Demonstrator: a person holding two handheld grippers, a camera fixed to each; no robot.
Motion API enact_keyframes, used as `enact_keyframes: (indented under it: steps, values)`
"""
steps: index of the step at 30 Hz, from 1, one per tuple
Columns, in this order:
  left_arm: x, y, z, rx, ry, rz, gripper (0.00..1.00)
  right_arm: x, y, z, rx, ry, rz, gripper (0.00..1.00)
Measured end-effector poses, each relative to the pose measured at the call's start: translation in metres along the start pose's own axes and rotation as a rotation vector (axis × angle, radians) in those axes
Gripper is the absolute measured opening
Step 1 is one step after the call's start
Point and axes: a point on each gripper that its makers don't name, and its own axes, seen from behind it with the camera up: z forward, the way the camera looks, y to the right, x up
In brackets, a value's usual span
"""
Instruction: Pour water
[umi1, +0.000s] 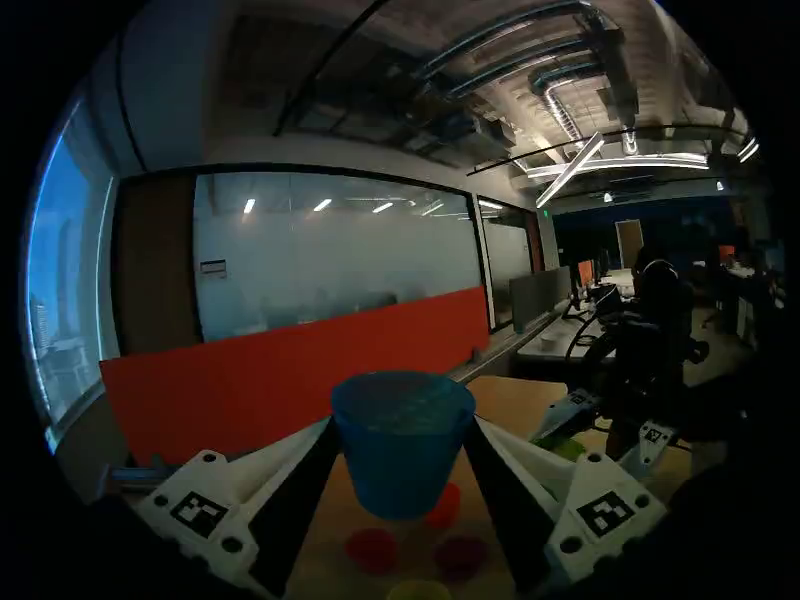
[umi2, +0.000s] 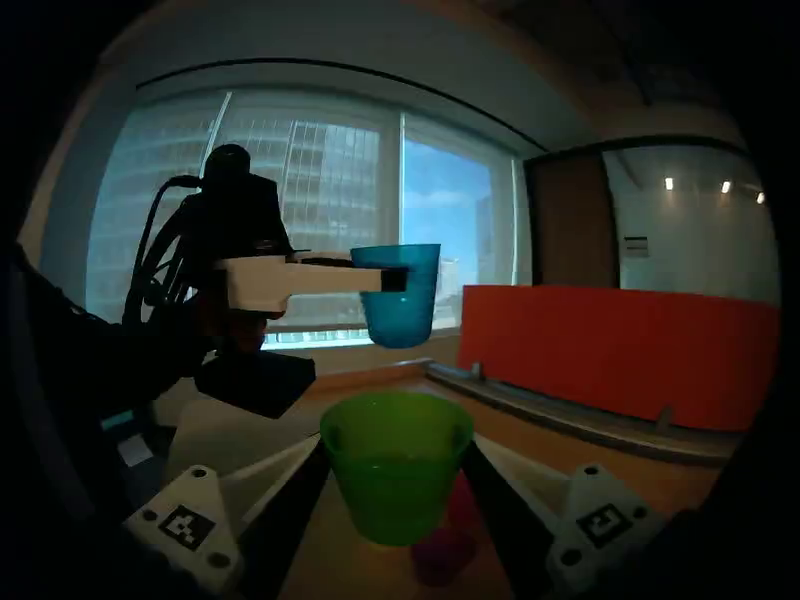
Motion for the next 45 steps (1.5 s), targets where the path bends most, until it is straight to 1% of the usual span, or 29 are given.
enact_keyframes:
  steps: [6, 12, 18, 24, 30, 33, 39, 45]
  values:
    - [-0.012, -0.007, -0.009, 0.015, -0.015, -0.008, 0.84, 0.0, 0.011, -0.009, -0.032, -0.011, 0.0, 0.89]
    - [-0.026, -0.009, -0.018, 0.015, -0.026, -0.025, 0.85, -0.002, 0.025, -0.024, -0.077, -0.021, -0.004, 0.89]
    - [-0.029, -0.009, -0.027, 0.015, -0.012, -0.031, 0.85, -0.006, 0.04, -0.04, -0.126, -0.036, -0.007, 0.89]
    - [-0.032, -0.011, -0.032, 0.014, -0.005, -0.04, 0.85, -0.004, 0.055, -0.056, -0.173, -0.034, -0.003, 0.89]
    - [-0.038, -0.007, -0.032, 0.002, -0.011, -0.046, 0.85, -0.004, 0.062, -0.065, -0.192, -0.042, 0.006, 0.89]
    - [-0.043, -0.003, -0.032, -0.008, -0.023, -0.05, 0.85, -0.006, 0.063, -0.067, -0.196, -0.051, 0.004, 0.89]
    - [-0.056, 0.009, -0.033, -0.041, -0.05, -0.047, 0.85, -0.02, 0.067, -0.072, -0.196, -0.098, 0.008, 0.89]
    - [-0.078, 0.021, -0.037, -0.076, -0.103, -0.033, 0.85, -0.035, 0.073, -0.079, -0.204, -0.159, 0.011, 0.89]
